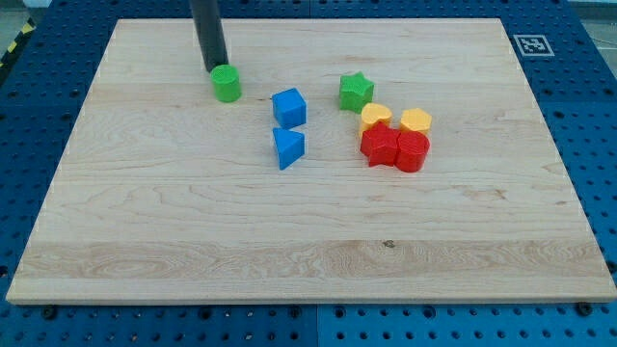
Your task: Push the blue triangle to the bottom left of the yellow heart
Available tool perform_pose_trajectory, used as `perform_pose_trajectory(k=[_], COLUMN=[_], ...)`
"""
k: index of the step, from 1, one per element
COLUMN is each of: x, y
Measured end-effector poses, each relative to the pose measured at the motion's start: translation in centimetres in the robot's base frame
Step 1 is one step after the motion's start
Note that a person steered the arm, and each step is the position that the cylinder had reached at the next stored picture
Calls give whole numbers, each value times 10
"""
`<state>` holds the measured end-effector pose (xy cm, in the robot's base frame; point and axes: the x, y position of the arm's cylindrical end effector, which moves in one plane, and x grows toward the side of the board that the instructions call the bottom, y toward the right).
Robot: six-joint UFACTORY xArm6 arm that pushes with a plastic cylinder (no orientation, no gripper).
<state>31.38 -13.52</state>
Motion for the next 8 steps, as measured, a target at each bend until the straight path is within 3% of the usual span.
perform_pose_trajectory(k=[2, 4, 5, 6, 8], x=[53, 67, 132, 173, 135], y=[24, -43, -39, 18, 84])
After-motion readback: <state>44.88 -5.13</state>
